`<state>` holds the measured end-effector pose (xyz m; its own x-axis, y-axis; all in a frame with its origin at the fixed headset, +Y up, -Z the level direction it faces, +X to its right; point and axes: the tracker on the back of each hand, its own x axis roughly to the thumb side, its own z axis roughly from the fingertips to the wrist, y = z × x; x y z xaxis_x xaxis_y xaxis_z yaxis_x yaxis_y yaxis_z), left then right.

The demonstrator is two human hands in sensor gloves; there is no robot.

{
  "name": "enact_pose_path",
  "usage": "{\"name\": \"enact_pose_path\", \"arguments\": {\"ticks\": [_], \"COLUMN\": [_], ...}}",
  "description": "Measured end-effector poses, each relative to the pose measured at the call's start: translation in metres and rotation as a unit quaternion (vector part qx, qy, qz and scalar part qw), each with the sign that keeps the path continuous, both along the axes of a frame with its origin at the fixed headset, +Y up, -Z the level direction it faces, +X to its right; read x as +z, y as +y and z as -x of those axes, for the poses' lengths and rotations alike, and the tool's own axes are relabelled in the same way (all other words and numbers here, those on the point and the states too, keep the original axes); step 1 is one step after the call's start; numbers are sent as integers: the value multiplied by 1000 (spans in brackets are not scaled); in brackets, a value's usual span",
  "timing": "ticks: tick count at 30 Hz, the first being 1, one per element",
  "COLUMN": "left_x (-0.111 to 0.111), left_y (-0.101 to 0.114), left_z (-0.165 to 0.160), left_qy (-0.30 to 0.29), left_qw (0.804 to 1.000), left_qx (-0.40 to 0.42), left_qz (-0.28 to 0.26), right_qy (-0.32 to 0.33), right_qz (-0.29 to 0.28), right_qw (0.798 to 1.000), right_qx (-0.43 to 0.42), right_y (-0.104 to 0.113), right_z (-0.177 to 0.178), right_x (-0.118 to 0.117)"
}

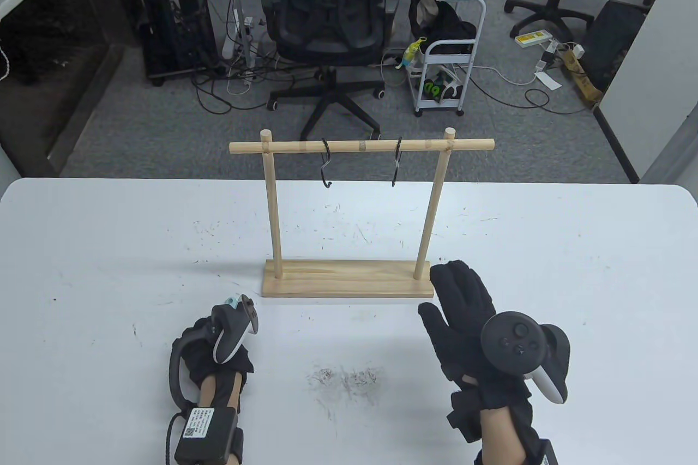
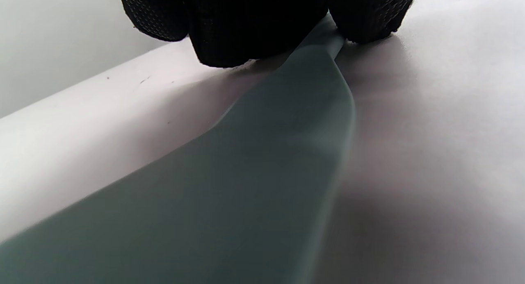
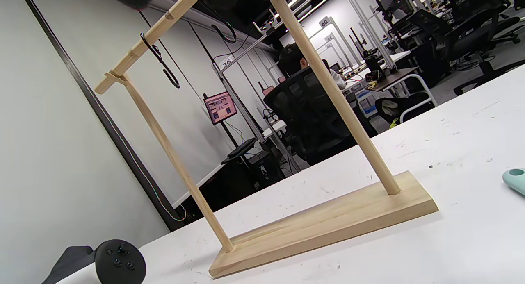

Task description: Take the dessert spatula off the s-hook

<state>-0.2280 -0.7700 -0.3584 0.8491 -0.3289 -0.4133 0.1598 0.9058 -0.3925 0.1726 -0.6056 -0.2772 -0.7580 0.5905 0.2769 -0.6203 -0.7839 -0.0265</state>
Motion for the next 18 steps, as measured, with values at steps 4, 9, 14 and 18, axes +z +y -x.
{"name": "enact_pose_path", "arguments": {"ticks": [4,9,14,18], "left_x": [0,2,3,6], "left_y": [-1,1,1,8], "left_z": [0,-1,2,6], "left_qy": [-2,-7,-6,-5], "left_qw": [1000,1000,999,997], "left_qx": [-2,-3,30,68], "left_qz": [-3,6,28,26], "right_qy": [0,0,-1,-1], "right_qz": [0,1,0,1], "right_qw": [1000,1000,1000,1000], "right_qx": [1,1,1,3], "right_y": [0,-1,-1,-1], "right_z": [0,0,0,0], "right_x": [0,0,0,0]}}
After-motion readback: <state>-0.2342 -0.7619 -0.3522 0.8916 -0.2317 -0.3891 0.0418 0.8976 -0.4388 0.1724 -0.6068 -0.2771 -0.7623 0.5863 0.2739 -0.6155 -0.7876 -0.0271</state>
